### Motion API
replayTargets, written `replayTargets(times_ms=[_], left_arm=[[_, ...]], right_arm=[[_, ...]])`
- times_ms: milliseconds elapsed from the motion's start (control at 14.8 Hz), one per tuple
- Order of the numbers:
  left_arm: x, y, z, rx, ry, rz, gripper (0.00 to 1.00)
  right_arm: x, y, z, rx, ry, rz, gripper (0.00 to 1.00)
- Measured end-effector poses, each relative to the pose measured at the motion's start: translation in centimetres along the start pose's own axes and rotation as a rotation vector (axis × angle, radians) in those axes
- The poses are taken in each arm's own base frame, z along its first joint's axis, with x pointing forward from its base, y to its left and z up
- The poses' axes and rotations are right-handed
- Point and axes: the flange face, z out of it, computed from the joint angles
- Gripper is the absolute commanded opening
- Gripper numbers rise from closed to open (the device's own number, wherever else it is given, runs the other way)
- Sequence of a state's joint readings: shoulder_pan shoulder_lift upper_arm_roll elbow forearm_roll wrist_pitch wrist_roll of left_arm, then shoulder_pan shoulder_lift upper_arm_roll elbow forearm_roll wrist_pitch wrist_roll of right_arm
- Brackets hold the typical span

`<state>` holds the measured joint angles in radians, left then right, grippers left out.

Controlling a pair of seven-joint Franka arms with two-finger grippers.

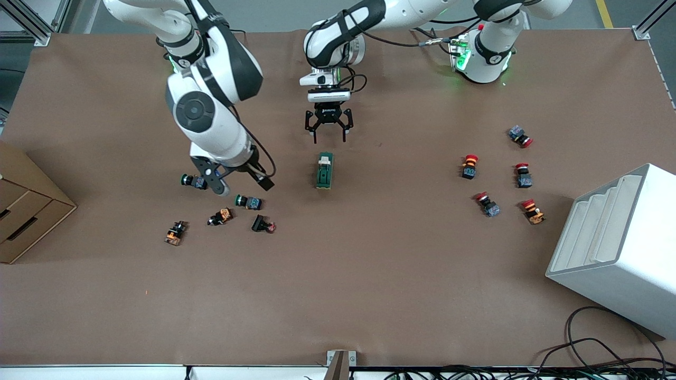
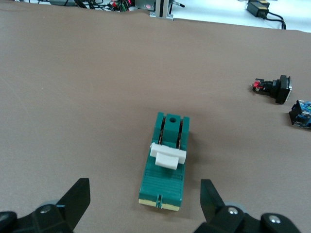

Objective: Close load switch with both arms

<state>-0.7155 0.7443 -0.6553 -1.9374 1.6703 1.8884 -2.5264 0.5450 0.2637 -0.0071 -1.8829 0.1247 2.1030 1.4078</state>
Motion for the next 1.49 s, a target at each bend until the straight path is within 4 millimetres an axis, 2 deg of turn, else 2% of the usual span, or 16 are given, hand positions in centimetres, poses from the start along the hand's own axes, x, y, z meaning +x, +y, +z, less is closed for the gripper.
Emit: replayTargets(times_ms=[338, 540, 810, 1485], left_arm=[[-2.5, -0.1, 1.0, 0.004, 0.041, 0.033, 0.99], [-3.3, -0.4, 1.9, -0.007, 0.065, 0.062, 0.99], [-4.6, -0.5, 2.6, -0.016, 0.062, 0.083, 0.99], [-6.2, 0.4, 2.3, -0.028, 0.054, 0.066, 0.99]], right_arm=[[-5.8, -1.8, 5.0, 0.024, 0.01, 0.031, 1.0], [-8.2, -2.1, 7.2, 0.021, 0.013, 0.01, 1.0], [-12.8, -2.2, 10.1, 0.029, 0.017, -0.053, 1.0], [-18.2, -1.4, 16.0, 0.014, 0.028, -0.141, 1.0]])
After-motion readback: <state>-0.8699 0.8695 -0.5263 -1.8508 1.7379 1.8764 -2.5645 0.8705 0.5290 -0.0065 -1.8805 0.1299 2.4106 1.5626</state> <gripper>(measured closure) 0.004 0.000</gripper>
